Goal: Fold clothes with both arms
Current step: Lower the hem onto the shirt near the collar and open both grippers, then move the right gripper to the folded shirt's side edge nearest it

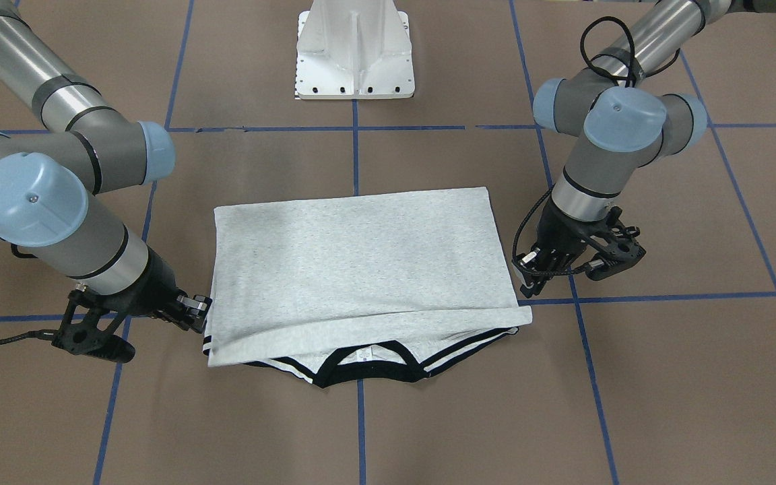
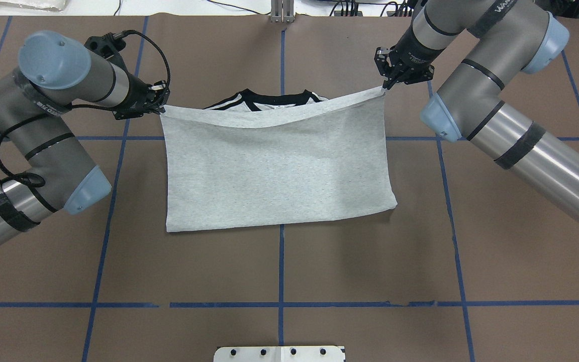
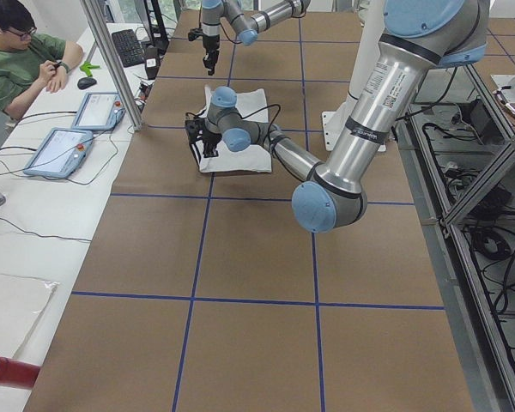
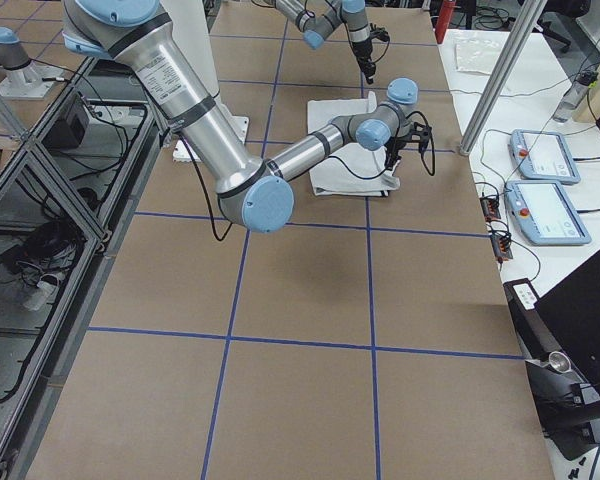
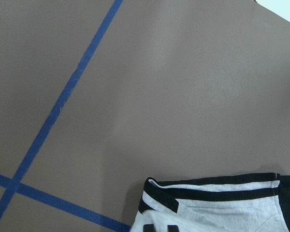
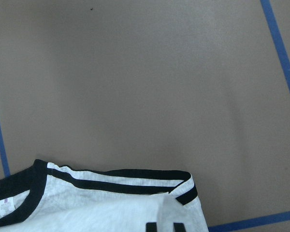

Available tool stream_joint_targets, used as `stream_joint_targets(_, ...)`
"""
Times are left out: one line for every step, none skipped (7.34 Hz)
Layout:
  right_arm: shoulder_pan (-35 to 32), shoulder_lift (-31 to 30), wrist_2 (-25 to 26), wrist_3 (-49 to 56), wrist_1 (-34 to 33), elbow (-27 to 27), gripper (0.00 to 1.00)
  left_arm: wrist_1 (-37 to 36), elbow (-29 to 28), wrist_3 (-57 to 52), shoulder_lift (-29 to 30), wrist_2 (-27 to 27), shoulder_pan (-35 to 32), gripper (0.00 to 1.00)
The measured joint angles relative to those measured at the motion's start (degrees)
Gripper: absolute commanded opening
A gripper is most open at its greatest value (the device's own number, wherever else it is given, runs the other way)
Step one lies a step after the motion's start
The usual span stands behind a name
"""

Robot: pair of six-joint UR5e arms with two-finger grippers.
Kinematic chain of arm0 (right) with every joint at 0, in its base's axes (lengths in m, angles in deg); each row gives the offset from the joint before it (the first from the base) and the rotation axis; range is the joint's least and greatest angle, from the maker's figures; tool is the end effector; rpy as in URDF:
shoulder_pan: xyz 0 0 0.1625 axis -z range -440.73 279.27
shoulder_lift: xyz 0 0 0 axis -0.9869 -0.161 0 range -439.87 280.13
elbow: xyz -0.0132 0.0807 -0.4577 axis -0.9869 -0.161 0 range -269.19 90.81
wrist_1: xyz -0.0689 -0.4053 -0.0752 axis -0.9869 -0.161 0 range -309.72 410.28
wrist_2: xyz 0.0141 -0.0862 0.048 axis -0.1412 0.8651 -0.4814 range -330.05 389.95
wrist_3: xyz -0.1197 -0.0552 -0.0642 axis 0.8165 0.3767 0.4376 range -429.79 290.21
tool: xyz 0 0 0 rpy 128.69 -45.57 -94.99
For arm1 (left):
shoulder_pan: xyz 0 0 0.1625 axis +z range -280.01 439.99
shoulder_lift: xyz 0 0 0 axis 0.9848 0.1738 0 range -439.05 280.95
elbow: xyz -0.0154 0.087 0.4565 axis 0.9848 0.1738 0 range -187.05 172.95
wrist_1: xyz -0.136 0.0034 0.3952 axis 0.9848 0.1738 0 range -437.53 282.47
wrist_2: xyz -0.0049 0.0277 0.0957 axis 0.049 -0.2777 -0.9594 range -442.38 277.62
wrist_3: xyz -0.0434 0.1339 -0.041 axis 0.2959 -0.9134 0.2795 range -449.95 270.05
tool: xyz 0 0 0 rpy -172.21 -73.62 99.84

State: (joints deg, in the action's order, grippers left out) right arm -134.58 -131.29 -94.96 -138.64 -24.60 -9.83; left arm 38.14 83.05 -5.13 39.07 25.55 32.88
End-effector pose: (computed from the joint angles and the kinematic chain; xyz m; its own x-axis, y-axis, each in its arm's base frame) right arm -0.4290 -0.6708 0.3602 0.5579 0.2618 0.7875 -0.2470 0.9583 -0.1435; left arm 0.4387 -0.6020 0.3870 0.4471 -0.3552 -0.8209 0.4896 0.8653 -0.1078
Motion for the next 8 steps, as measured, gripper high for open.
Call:
stream_joint_targets(0.2, -0.1, 0.0, 0.4, 0.0, -0.1, 1.0, 0.0, 0.0, 0.0, 0.0, 0.0, 0.0, 0.95)
stream_joint_targets(0.1, -0.3, -0.1, 1.3, 0.0, 0.0, 1.0, -0.1, 0.0, -0.1, 0.0, 0.0, 0.0, 0.96)
stream_joint_targets(0.3, -0.9, -0.2, 2.0, 0.1, 1.0, 1.0, -0.2, 0.2, -0.2, -0.1, 0.0, -0.1, 0.98)
stream_joint_targets(1.0, -3.0, -0.2, 2.2, 0.1, 3.9, 1.0, -0.3, 0.7, -0.2, -0.1, 0.1, -0.2, 0.98)
stream_joint_targets(2.6, -7.1, 0.2, 2.1, 0.1, 9.1, 1.0, -0.5, 1.3, -0.2, -0.2, 0.2, -0.2, 0.99)
stream_joint_targets(4.6, -12.1, 0.9, 1.7, 0.1, 14.8, 1.0, -0.6, 2.1, -0.2, -0.4, 0.2, -0.3, 0.99)
stream_joint_targets(7.1, -16.6, 2.2, 0.5, 0.1, 19.7, 1.0, -0.7, 2.9, -0.1, -0.6, 0.2, -0.3, 0.99)
stream_joint_targets(10.1, -19.2, 4.2, -1.6, 0.1, 22.8, 1.0, -0.7, 3.8, -0.1, -0.8, 0.2, -0.4, 0.99)
